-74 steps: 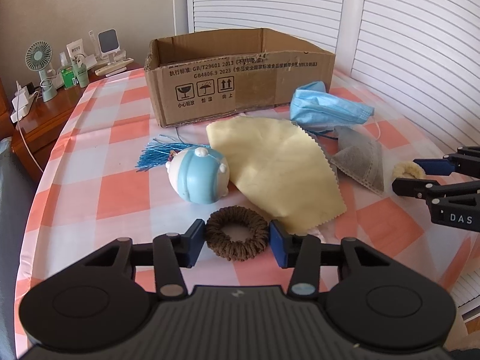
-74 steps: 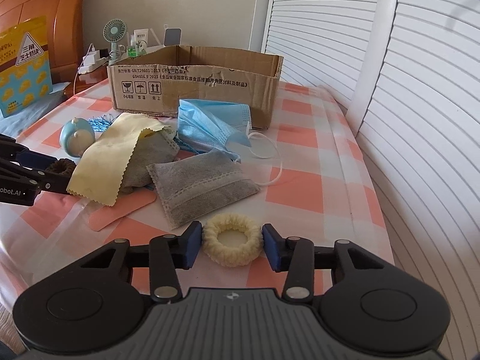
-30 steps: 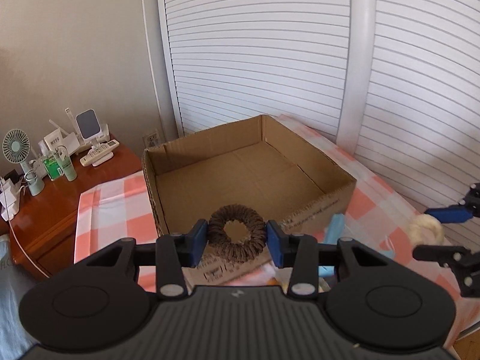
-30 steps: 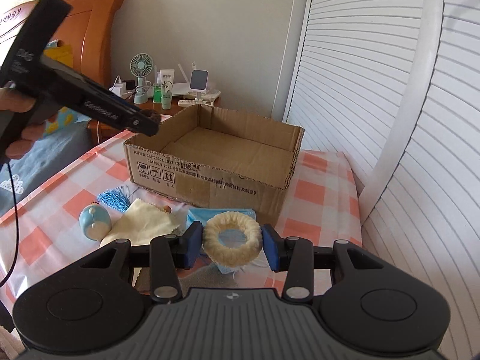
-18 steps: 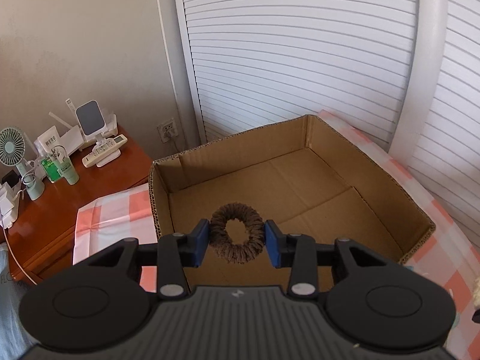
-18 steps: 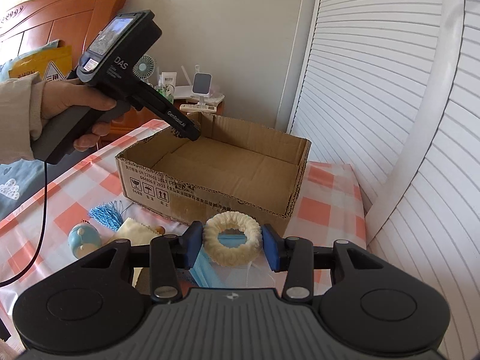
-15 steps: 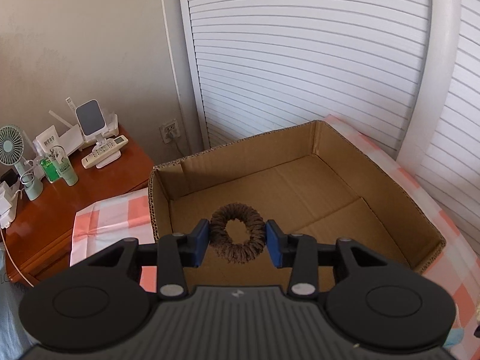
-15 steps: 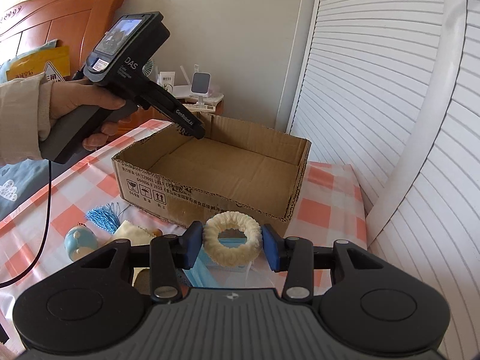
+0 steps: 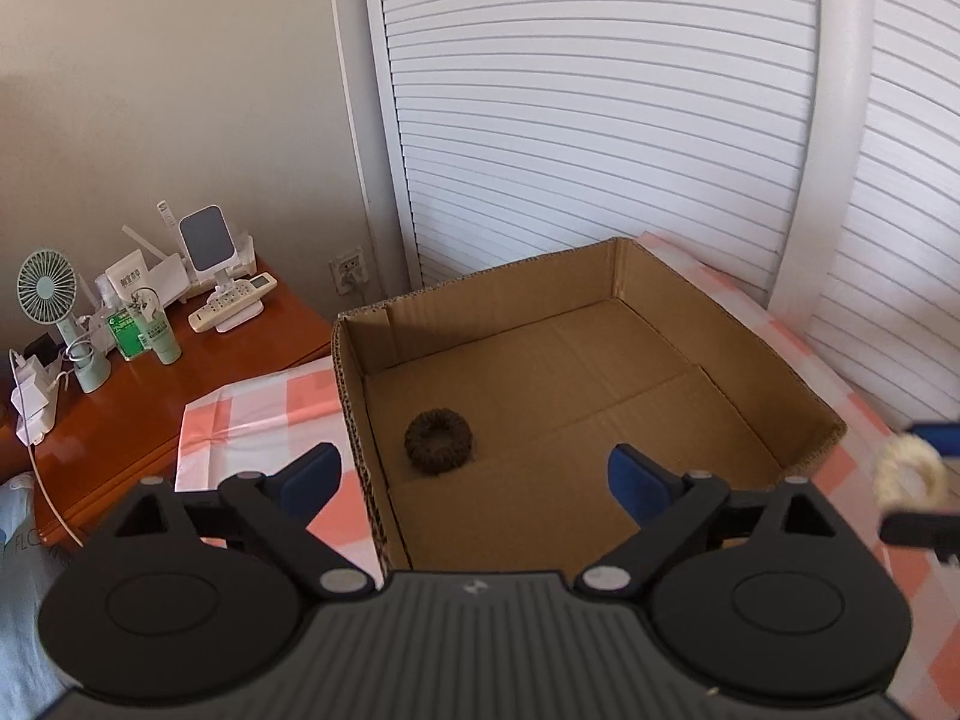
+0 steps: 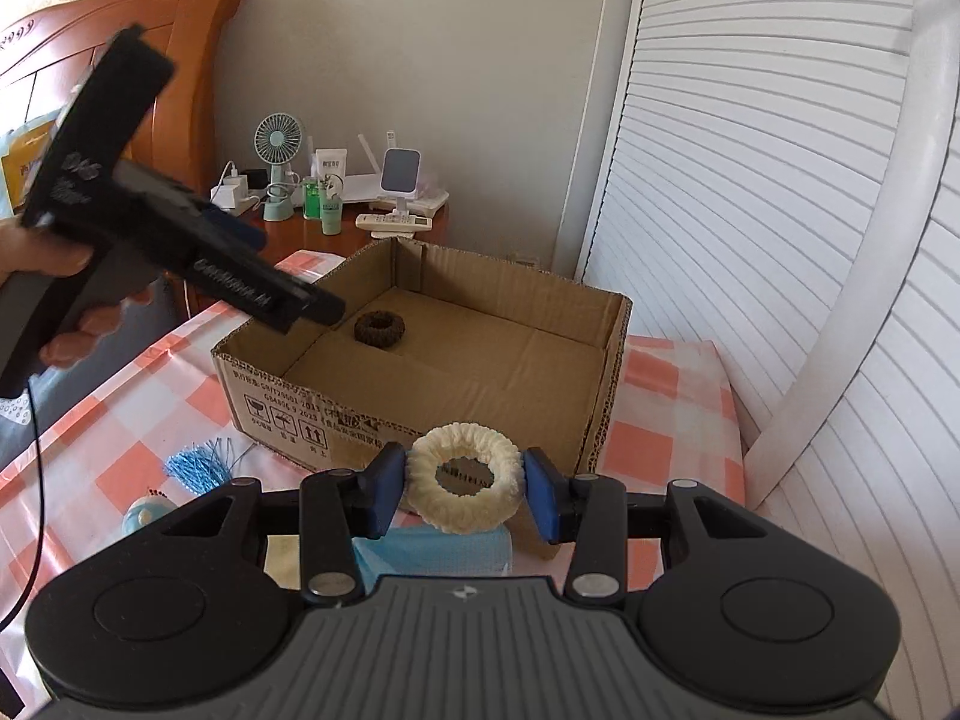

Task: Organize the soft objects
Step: 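Lower the cream hair tie into the box and open the right gripper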

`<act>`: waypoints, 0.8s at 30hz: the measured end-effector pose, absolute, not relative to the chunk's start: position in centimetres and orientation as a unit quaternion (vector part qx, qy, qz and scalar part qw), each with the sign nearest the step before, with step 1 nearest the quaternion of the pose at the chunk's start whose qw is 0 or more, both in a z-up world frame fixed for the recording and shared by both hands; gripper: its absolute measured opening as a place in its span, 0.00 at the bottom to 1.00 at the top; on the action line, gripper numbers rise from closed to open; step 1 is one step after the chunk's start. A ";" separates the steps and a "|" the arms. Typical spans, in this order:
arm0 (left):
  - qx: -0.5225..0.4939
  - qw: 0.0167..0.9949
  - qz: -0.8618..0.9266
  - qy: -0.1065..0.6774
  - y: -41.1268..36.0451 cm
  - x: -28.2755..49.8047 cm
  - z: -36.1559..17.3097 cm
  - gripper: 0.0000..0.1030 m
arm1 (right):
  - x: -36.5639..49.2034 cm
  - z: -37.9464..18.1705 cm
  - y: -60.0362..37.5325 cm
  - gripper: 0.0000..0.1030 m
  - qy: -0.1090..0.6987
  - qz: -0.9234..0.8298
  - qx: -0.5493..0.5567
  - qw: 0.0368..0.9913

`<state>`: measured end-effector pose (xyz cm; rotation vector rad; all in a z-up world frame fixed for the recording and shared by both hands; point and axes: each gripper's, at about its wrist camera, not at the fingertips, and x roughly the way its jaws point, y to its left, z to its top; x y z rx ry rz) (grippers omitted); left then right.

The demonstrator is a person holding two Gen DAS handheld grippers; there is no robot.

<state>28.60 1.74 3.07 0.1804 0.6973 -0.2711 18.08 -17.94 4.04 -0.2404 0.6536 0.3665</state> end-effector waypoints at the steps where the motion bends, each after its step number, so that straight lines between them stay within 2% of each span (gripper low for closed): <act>1: 0.089 0.926 -0.135 0.340 1.9 27.6 3.3 0.97 | 18.6 4.2 -17.8 0.47 0.319 0.179 -0.115 0.923; 13: 0.073 0.941 -0.095 0.316 4.8 16.5 2.7 0.97 | 27.6 4.5 -13.8 0.47 0.334 0.193 -0.116 0.915; 19: 0.064 0.945 -0.055 0.315 6.1 14.1 1.9 0.97 | 33.3 3.4 -11.9 0.48 0.345 0.176 -0.128 0.913; 20: 0.068 0.945 -0.051 0.316 6.1 13.9 1.8 0.97 | 34.1 3.2 -11.7 0.51 0.346 0.170 -0.121 0.915; 23: 0.073 0.942 -0.047 0.323 6.3 13.1 1.2 0.97 | 35.5 2.7 -11.6 0.86 0.362 0.148 -0.115 0.913; 24: 0.072 0.941 -0.048 0.326 6.4 12.9 1.1 0.97 | 35.5 2.6 -11.7 0.91 0.360 0.144 -0.116 0.914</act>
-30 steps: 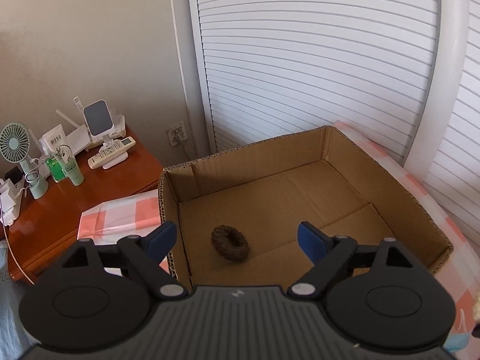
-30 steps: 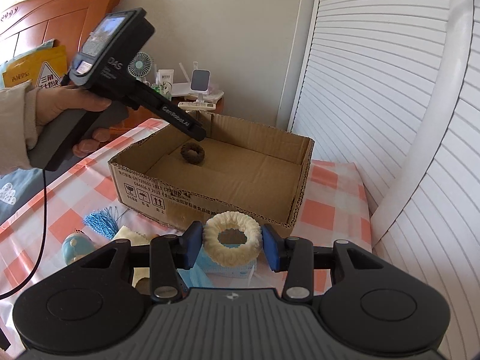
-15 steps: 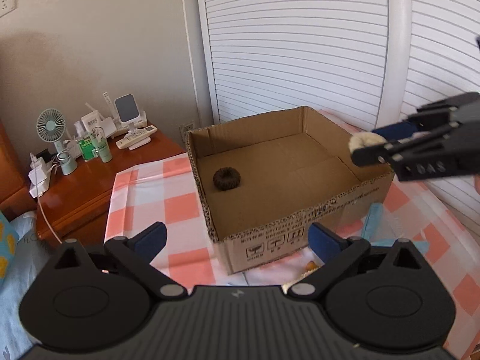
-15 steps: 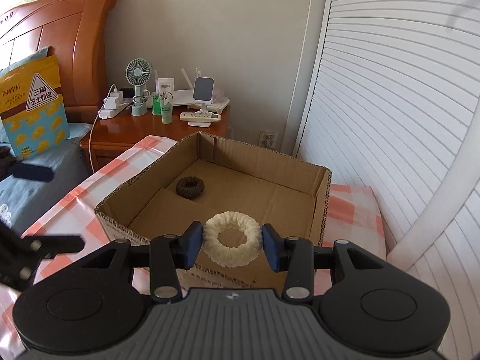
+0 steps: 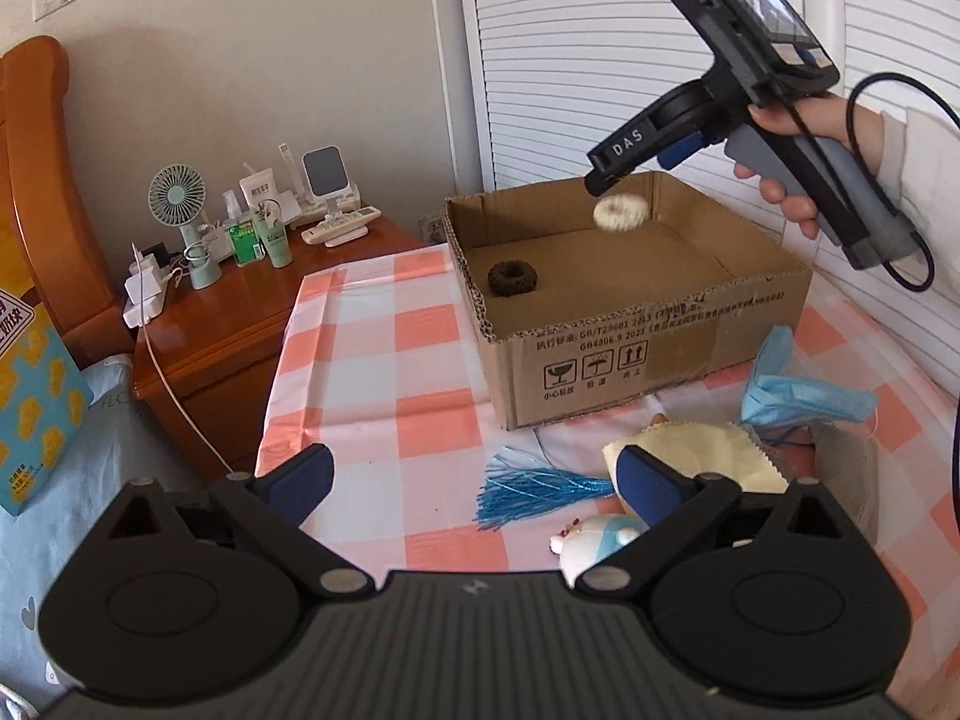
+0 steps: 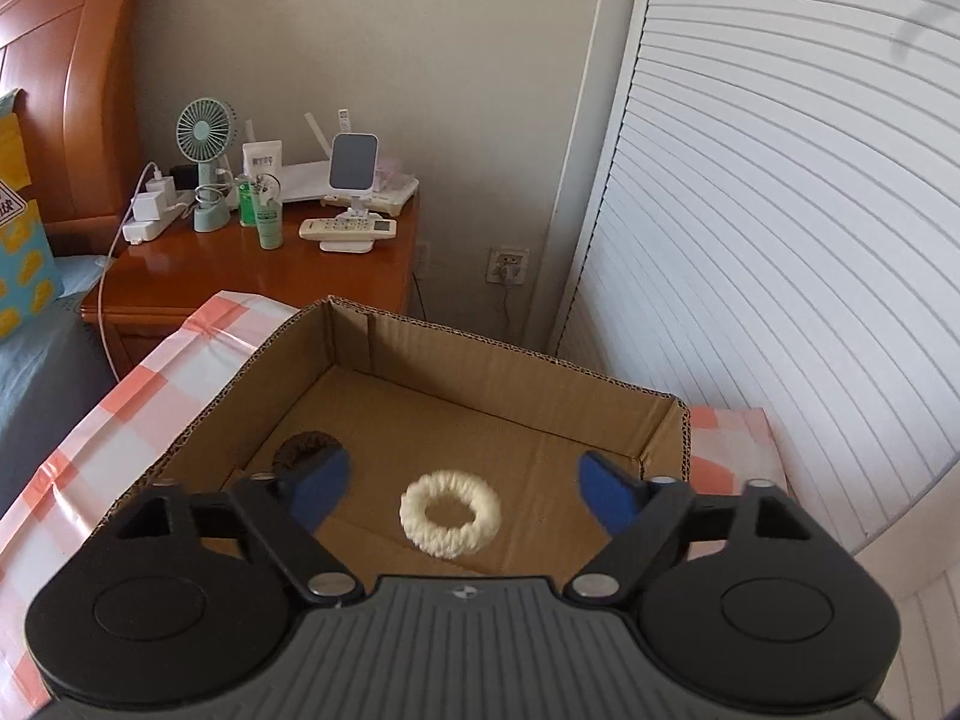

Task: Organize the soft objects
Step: 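Lower the cream hair tie into the box and open the right gripper, then grasp the blue plush ball with the left gripper while the right gripper grasps the grey pouch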

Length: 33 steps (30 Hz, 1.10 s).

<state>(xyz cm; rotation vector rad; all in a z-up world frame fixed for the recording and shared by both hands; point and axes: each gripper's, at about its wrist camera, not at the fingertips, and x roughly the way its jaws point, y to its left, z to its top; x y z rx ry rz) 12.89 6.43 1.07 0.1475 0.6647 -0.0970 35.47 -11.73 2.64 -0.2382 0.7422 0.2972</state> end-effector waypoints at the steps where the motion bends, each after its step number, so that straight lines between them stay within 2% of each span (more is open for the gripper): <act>1: 0.072 0.940 -0.050 0.329 6.5 12.6 0.8 0.97 | 35.2 2.6 -11.9 0.93 0.358 0.143 -0.116 0.915; 5: 0.077 0.938 -0.052 0.334 6.5 12.1 0.4 0.97 | 33.6 2.9 -12.6 0.99 0.356 0.137 -0.115 0.917; 20: 0.082 0.934 -0.080 0.338 5.6 9.6 0.4 0.98 | 23.1 3.5 -15.3 1.00 0.360 0.125 -0.107 0.918; 26: 0.090 0.930 -0.093 0.344 5.2 8.4 -0.2 0.98 | 18.2 1.9 -16.9 1.00 0.367 0.096 -0.098 0.920; 33: 0.078 0.928 -0.100 0.351 5.3 7.6 -0.7 0.98 | 14.6 -1.7 -18.8 1.00 0.412 0.060 -0.063 0.907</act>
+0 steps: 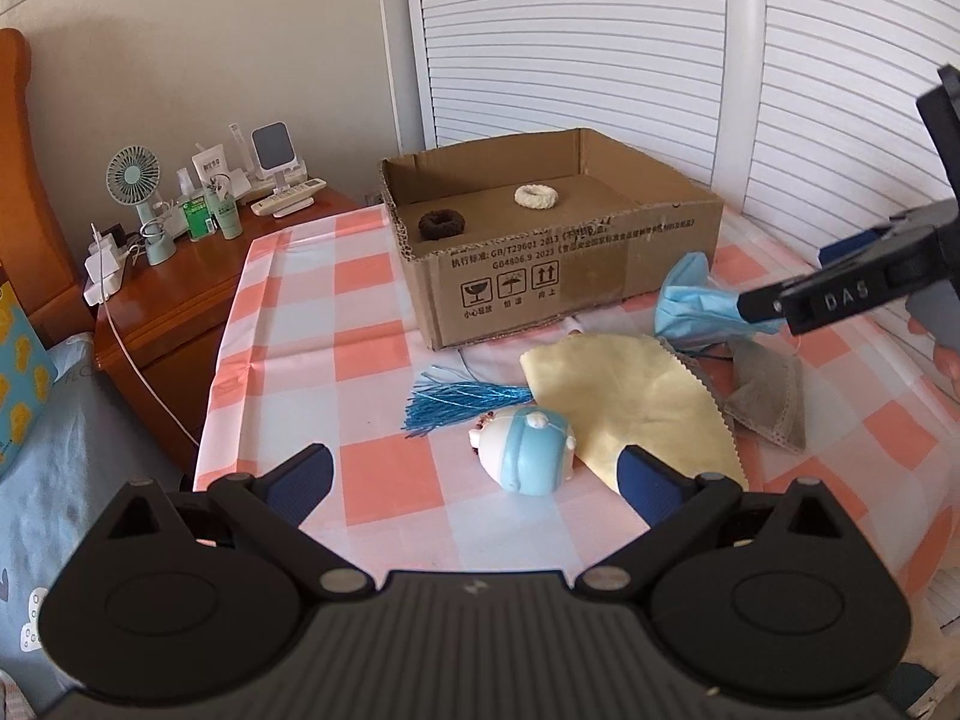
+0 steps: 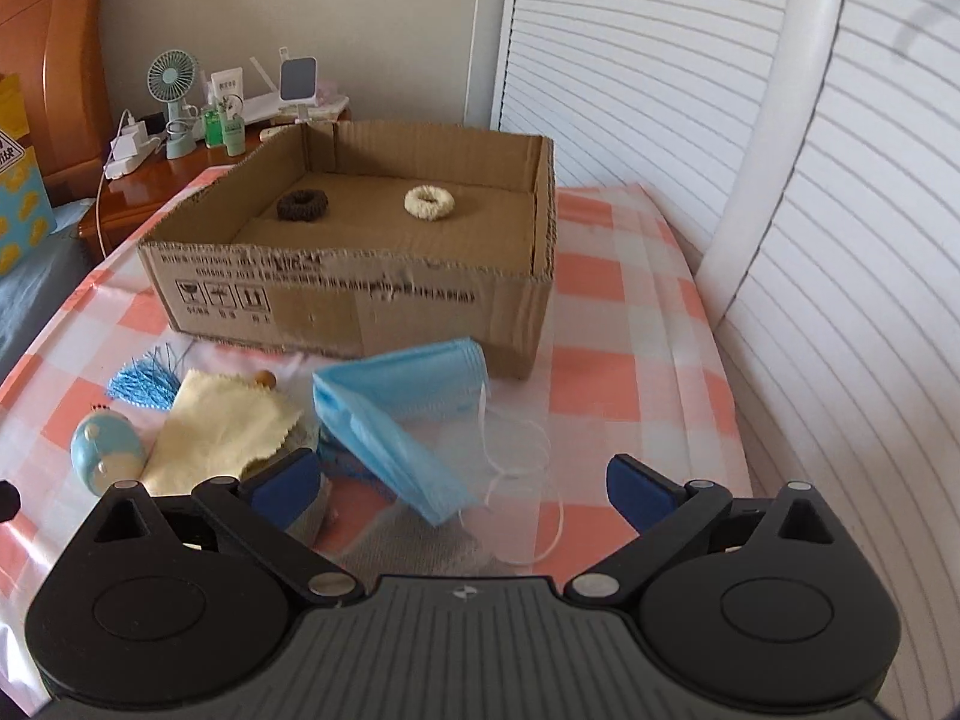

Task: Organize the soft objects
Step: 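Grasp the blue plush ball with the left gripper while the right gripper grasps the grey pouch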

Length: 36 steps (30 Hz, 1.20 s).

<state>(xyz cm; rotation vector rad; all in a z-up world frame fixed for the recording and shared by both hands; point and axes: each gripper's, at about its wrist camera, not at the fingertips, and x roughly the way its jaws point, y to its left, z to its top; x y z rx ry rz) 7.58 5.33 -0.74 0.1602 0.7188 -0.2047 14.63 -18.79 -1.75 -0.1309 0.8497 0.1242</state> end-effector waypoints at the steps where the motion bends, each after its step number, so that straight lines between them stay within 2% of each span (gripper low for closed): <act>1: 0.077 0.928 -0.101 0.351 5.4 7.5 -0.8 0.98 | 14.3 -2.2 -18.9 1.00 0.418 0.058 -0.058 0.905; 11: 0.078 0.925 -0.109 0.356 5.2 7.4 -1.3 0.98 | 14.6 -5.7 -18.5 1.00 0.445 0.013 -0.032 0.895; 22: 0.078 0.920 -0.114 0.368 5.1 7.9 -2.2 0.98 | 12.7 -6.6 -19.7 1.00 0.467 0.012 -0.042 0.883; 36: 0.040 0.893 -0.137 0.427 5.7 10.9 -7.4 1.00 | 10.5 -7.0 -20.8 1.00 0.426 0.051 -0.050 0.902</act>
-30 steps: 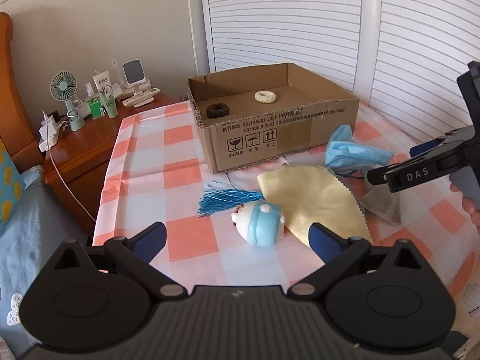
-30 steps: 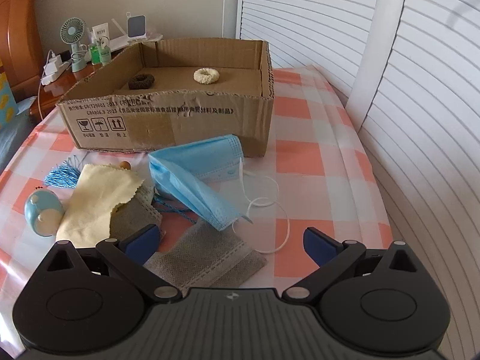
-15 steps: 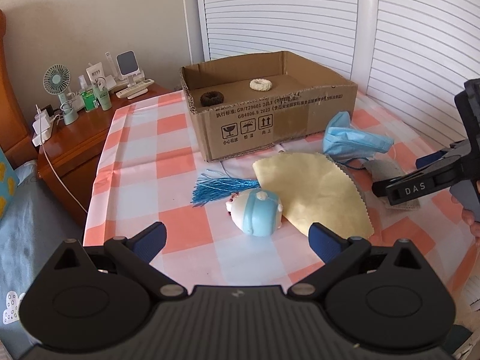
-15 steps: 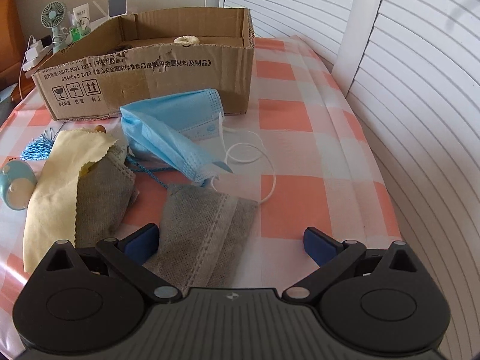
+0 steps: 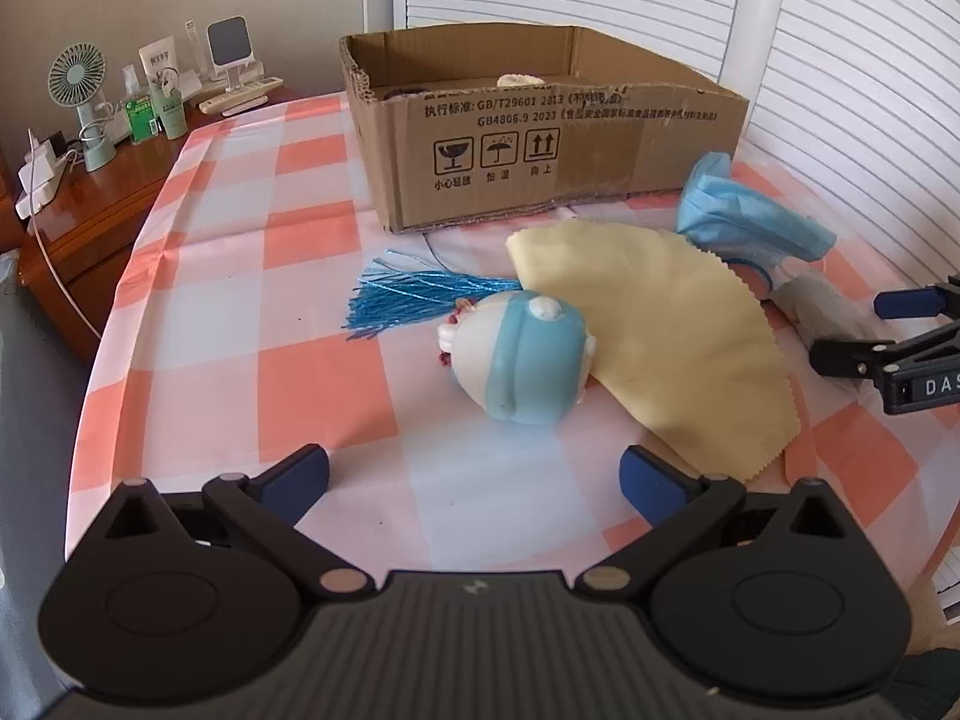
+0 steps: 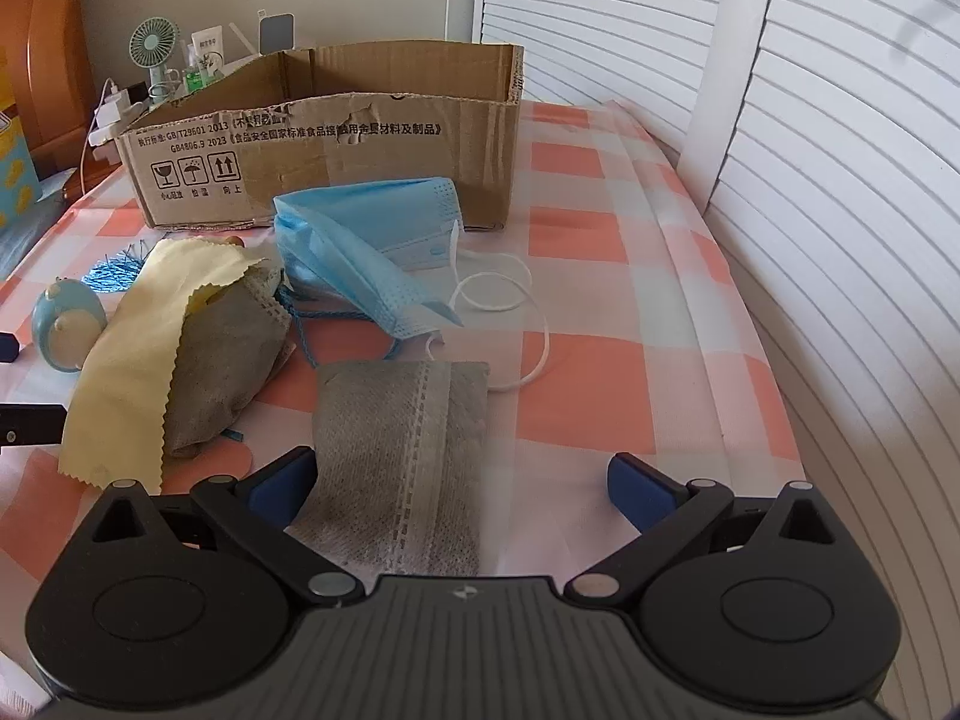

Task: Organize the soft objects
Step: 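Grasp the blue plush ball with the left gripper while the right gripper grasps the grey pouch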

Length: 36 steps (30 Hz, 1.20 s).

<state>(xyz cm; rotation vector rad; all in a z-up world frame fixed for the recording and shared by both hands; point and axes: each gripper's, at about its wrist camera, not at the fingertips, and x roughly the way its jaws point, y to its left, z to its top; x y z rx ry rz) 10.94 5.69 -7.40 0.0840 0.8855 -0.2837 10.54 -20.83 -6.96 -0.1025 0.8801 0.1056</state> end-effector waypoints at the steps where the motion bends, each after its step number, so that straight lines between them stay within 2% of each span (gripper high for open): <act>1: 0.043 0.895 -0.136 0.422 5.7 10.9 -7.5 1.00 | 10.4 -7.0 -20.9 1.00 0.422 0.055 -0.052 0.903; 18: 0.048 0.910 -0.141 0.387 5.5 11.4 -8.0 0.98 | 9.3 -7.4 -19.7 1.00 0.387 0.097 -0.069 0.915; 24: 0.039 0.914 -0.147 0.376 5.9 12.1 -7.5 0.85 | 9.2 -7.4 -19.8 1.00 0.384 0.100 -0.069 0.915; 27: 0.034 0.916 -0.168 0.362 6.1 11.9 -6.8 0.85 | 9.2 -7.4 -19.8 1.00 0.383 0.100 -0.069 0.916; 29: 0.030 0.916 -0.182 0.356 6.1 11.9 -6.4 0.81 | 9.1 -7.4 -19.8 1.00 0.381 0.100 -0.069 0.916; 31: 0.023 0.915 -0.188 0.357 6.1 12.2 -6.5 0.71 | 9.1 -7.5 -19.8 1.00 0.380 0.101 -0.069 0.917; 36: -0.003 0.910 -0.197 0.364 6.2 13.3 -7.2 0.53 | 9.0 -7.4 -19.7 1.00 0.382 0.101 -0.071 0.916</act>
